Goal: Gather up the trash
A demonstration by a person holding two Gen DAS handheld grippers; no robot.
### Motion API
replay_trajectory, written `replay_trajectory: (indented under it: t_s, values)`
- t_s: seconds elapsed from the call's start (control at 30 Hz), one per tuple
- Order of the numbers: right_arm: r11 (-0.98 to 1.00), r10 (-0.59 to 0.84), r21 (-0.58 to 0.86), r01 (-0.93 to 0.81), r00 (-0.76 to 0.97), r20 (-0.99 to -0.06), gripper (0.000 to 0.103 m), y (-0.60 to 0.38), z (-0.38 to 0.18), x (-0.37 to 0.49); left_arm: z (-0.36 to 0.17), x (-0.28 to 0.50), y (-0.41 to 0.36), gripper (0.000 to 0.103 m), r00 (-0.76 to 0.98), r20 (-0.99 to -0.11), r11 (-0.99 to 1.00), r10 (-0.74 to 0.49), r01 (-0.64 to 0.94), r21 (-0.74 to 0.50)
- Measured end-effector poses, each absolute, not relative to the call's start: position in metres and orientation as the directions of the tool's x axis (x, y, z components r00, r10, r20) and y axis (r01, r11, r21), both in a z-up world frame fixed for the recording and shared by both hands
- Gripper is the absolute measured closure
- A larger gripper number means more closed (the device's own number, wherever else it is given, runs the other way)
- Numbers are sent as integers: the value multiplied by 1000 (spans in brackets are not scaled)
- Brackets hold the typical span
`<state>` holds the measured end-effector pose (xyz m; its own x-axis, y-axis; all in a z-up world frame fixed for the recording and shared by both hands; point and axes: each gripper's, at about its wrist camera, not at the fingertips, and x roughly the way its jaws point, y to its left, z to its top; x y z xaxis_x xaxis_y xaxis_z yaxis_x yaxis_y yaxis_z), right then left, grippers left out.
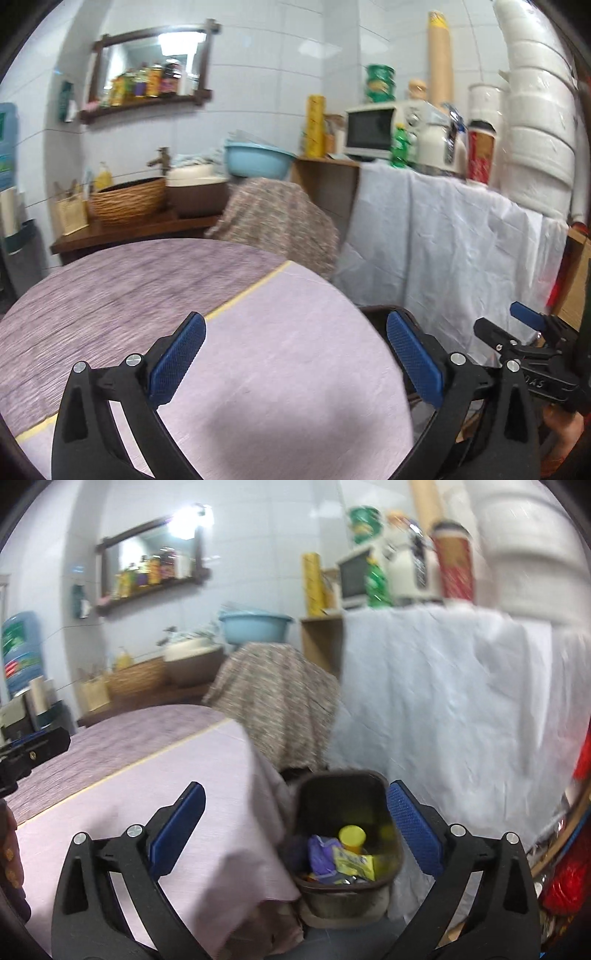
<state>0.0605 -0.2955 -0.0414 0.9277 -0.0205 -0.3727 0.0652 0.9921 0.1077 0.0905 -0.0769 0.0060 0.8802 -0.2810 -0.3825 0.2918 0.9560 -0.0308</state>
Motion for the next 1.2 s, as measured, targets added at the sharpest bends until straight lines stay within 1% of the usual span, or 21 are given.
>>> replay_trajectory:
  t_s: [0.1,0.27,0.43,0.53,0.7,0.87,1.2]
  values:
    - [995,9,100,27,941,-340,6,-272,-33,45,5,70,-56,6,905,-357,972,-230,234,-32]
    - [995,53,97,-21,942,-332,6,-240,-27,30,1,38,-36,6,939,-306,987,-157,162,-12]
    - [996,74,63,-56,945,-319,6,-212,-27,13,-6,16,-21,5,950,-293,993,-112,114,-12]
    - [995,95,67,-78,946,-310,6,-201,-27,4,-6,4,-16,5,960,-268,997,-78,81,-3]
    - [993,119,42,-112,946,-302,6,-186,-27,-7,-6,-6,-9,6,964,-255,997,-78,72,-32]
    - [992,126,40,-120,947,-294,6,-185,-25,-13,-8,-5,-3,6,962,-267,997,-65,51,-61]
    - [993,120,45,-112,954,-273,6,-191,-21,-16,-8,-7,5,6,961,-273,998,-49,34,-60]
